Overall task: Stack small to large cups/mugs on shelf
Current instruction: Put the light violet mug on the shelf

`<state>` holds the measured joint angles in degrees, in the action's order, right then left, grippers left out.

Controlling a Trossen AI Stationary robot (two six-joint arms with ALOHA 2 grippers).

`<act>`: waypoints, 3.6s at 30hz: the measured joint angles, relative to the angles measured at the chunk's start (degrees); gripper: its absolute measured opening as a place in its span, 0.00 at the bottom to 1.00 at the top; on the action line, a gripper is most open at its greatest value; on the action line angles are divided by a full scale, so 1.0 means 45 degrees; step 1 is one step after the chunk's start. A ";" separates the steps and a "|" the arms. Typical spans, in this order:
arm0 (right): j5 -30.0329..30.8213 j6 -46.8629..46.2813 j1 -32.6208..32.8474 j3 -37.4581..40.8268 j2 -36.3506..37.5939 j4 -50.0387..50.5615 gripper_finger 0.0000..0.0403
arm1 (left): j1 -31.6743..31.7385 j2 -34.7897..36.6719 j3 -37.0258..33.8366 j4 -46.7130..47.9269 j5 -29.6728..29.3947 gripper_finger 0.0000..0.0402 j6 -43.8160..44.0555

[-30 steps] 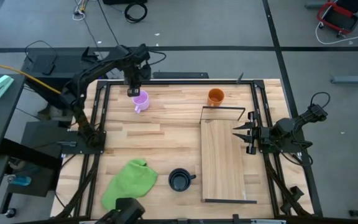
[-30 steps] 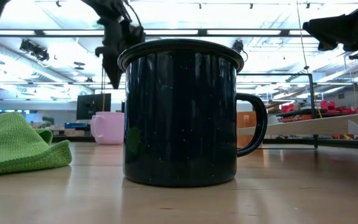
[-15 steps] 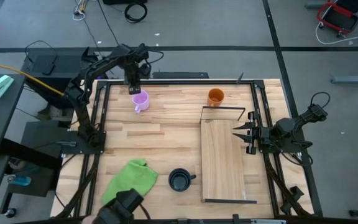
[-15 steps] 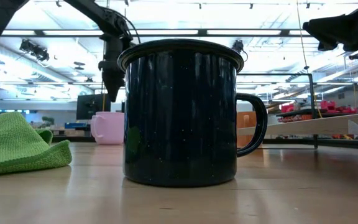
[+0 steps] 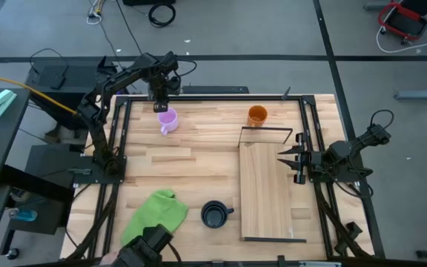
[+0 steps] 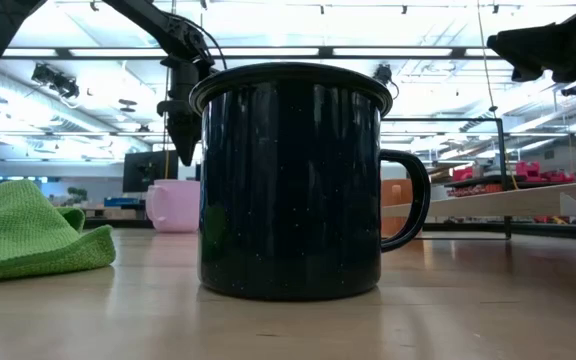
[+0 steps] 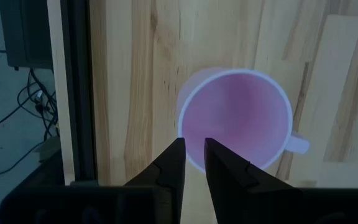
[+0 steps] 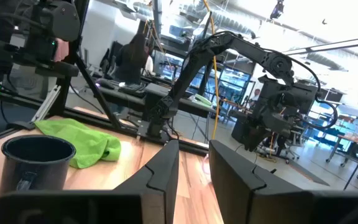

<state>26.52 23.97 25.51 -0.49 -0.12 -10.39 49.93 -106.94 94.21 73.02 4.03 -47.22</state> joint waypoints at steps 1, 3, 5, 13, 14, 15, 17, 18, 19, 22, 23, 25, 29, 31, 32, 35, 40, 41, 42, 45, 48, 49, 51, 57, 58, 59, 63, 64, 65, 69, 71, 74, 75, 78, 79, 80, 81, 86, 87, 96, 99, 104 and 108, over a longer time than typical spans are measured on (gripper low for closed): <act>0.0000 0.0000 -0.0003 0.0000 0.0000 0.0005 0.24 | 0.0000 0.0000 0.0000 -0.0039 0.0024 0.18 0.0000; 0.0000 0.0001 -0.0002 0.0000 0.0003 0.0003 0.24 | 0.0000 0.0000 0.0000 -0.0060 0.0045 0.19 0.0000; 0.0000 0.0003 0.0000 0.0000 0.0000 0.0000 0.24 | 0.0000 0.0000 0.0000 -0.0069 0.0126 0.19 0.0010; 0.0000 0.0000 -0.0003 0.0000 0.0000 0.0000 0.24 | -0.0010 -0.0778 -0.0005 0.0073 0.0188 0.21 0.0664; 0.0000 0.0000 -0.0002 0.0000 0.0004 0.0000 0.24 | -0.0013 -0.0841 -0.0005 0.0056 0.0189 0.21 0.0705; 0.0000 0.0000 0.0001 0.0000 0.0001 0.0000 0.24 | -0.0015 -0.0889 -0.0005 0.0050 0.0189 0.21 0.0736; 0.0000 0.0000 -0.0001 0.0000 0.0000 0.0000 0.24 | -0.0002 -0.0966 -0.0005 0.0057 0.0195 0.20 0.0730; 0.0000 0.0000 0.0002 0.0000 0.0002 0.0000 0.24 | 0.0000 -0.1001 -0.0005 0.0057 0.0199 0.20 0.0714; 0.0000 0.0000 -0.0003 0.0000 0.0001 0.0000 0.24 | 0.0004 -0.1033 -0.0005 0.0051 0.0196 0.20 0.0698; 0.0000 0.0000 -0.0002 0.0000 0.0000 0.0000 0.24 | 0.0010 -0.1217 -0.0005 0.0006 0.0192 0.20 0.0682; 0.0000 0.0000 0.0002 0.0000 0.0000 0.0000 0.24 | 0.0010 -0.1298 -0.0005 0.0007 0.0188 0.21 0.0680; 0.0000 0.0000 0.0002 0.0000 0.0000 0.0000 0.24 | 0.0010 -0.1394 0.0006 -0.0004 0.0153 0.22 0.0680; 0.0000 0.0000 0.0002 0.0000 0.0004 0.0000 0.24 | 0.0013 -0.1640 -0.0013 -0.0005 0.0083 0.22 0.0667; 0.0000 -0.0003 0.0000 0.0000 0.0000 0.0000 0.24 | 0.0034 -0.1614 -0.0011 -0.0041 0.0008 0.22 0.0583; -0.0002 -0.0001 0.0002 0.0000 0.0000 0.0000 0.24 | 0.0034 -0.1593 -0.0005 -0.0049 -0.0046 0.21 0.0499; 0.0000 -0.0003 0.0000 0.0000 0.0003 0.0000 0.24 | 0.0029 -0.1598 -0.0005 -0.0024 -0.0361 0.20 0.0468; 0.0000 0.0000 0.0000 0.0000 0.0000 0.0000 0.24 | 0.0034 -0.1593 -0.0005 0.0199 -0.0393 0.19 0.0674; 0.0000 0.0000 0.0000 0.0000 0.0002 0.0000 0.24 | 0.0034 -0.1593 -0.0005 0.0190 -0.0393 0.20 0.0679; 0.0000 0.0000 0.0002 0.0000 0.0004 0.0000 0.24 | 0.0034 -0.1593 -0.0005 0.0188 -0.0393 0.20 0.0680; 0.0000 0.0000 0.0002 0.0000 0.0005 0.0000 0.24 | 0.0034 -0.1593 -0.0005 0.0164 -0.0393 0.20 0.0685; 0.0000 0.0000 -0.0002 0.0000 0.0000 0.0000 0.24 | 0.0033 -0.1593 -0.0005 -0.0052 -0.0393 0.21 0.0864; 0.0000 0.0000 0.0002 0.0000 0.0000 0.0000 0.24 | 0.0026 -0.1593 -0.0005 -0.0165 -0.0393 0.20 0.1036; 0.0000 0.0000 -0.0003 0.0000 0.0002 0.0000 0.24 | 0.0024 -0.1593 -0.0005 -0.0273 -0.0393 0.20 0.1158; 0.0000 0.0000 0.0000 0.0000 0.0000 0.0000 0.24 | 0.0024 -0.1593 -0.0005 -0.0289 -0.0393 0.20 0.1592; 0.0000 0.0000 -0.0002 0.0000 0.0000 0.0000 0.24 | 0.0024 -0.1593 -0.0005 -0.0288 -0.0396 0.20 0.1608; 0.0000 0.0000 -0.0001 0.0000 0.0005 0.0000 0.24 | 0.0019 -0.1593 -0.0005 -0.0288 -0.0393 0.20 0.1622; 0.0000 0.0000 0.0002 0.0000 0.0005 0.0000 0.24 | 0.0019 -0.1593 -0.0005 -0.0288 -0.0397 0.19 0.1626; 0.0000 0.0000 0.0000 0.0000 0.0001 0.0000 0.24 | 0.0019 -0.1593 -0.0005 -0.0283 -0.0393 0.19 0.1643; 0.0000 0.0000 0.0002 0.0000 0.0000 0.0000 0.24 | 0.0019 -0.1593 -0.0005 -0.0283 -0.0392 0.19 0.1684; 0.0000 0.0000 0.0001 0.0000 0.0000 0.0000 0.24 | 0.0005 -0.1593 -0.0005 -0.0274 -0.0216 0.20 0.1695; 0.0000 0.0000 0.0001 0.0000 0.0002 0.0000 0.24 | -0.0006 -0.1593 -0.0005 -0.0277 -0.0185 0.21 0.1695; 0.0000 0.0000 0.0002 0.0000 0.0003 0.0000 0.24 | -0.0010 -0.1593 -0.0005 -0.0269 -0.0180 0.23 0.1700; 0.0000 0.0000 0.0002 0.0000 0.0000 0.0000 0.24 | -0.0010 -0.1593 -0.0005 -0.0268 -0.0180 0.23 0.1743; 0.0000 0.0000 0.0002 0.0000 0.0005 0.0000 0.24 | -0.0025 -0.1616 -0.0005 -0.0278 -0.0177 0.23 0.1780; 0.0000 0.0000 0.0002 0.0000 0.0000 0.0000 0.24 | -0.0036 -0.1650 -0.0005 -0.0270 -0.0175 0.22 0.1816; 0.0000 0.0000 -0.0002 0.0000 0.0002 0.0000 0.24 | -0.0044 -0.1723 -0.0005 -0.0273 -0.0175 0.22 0.1917; 0.0000 0.0000 -0.0003 0.0000 0.0000 0.0000 0.24 | -0.0046 -0.1802 -0.0005 -0.0293 -0.0171 0.22 0.1944; 0.0000 0.0000 -0.0001 0.0000 0.0003 0.0004 0.24 | -0.0053 -0.1899 -0.0005 -0.0268 -0.0185 0.22 0.2113; 0.0000 0.0000 0.0002 0.0000 0.0002 0.0000 0.24 | -0.0053 -0.1904 -0.0005 -0.0278 -0.0189 0.22 0.2113; 0.0000 0.0000 -0.0003 0.0000 0.0000 0.0000 0.24 | -0.0050 -0.1904 -0.0005 -0.0288 -0.0215 0.20 0.2108; 0.0000 0.0000 0.0002 0.0000 0.0003 0.0002 0.24 | -0.0053 -0.1904 -0.0005 -0.0288 -0.0219 0.17 0.2108; 0.0000 0.0000 0.0002 0.0000 0.0000 0.0005 0.24 | -0.0053 -0.1904 -0.0005 -0.0283 -0.0223 0.14 0.2101; 0.0000 0.0000 0.0000 0.0000 0.0000 0.0002 0.24 | -0.0053 -0.1904 -0.0005 -0.0283 -0.0223 0.10 0.2093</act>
<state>26.52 23.97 25.51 -0.49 -0.12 -10.38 49.69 -115.50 94.19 71.75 3.03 -37.80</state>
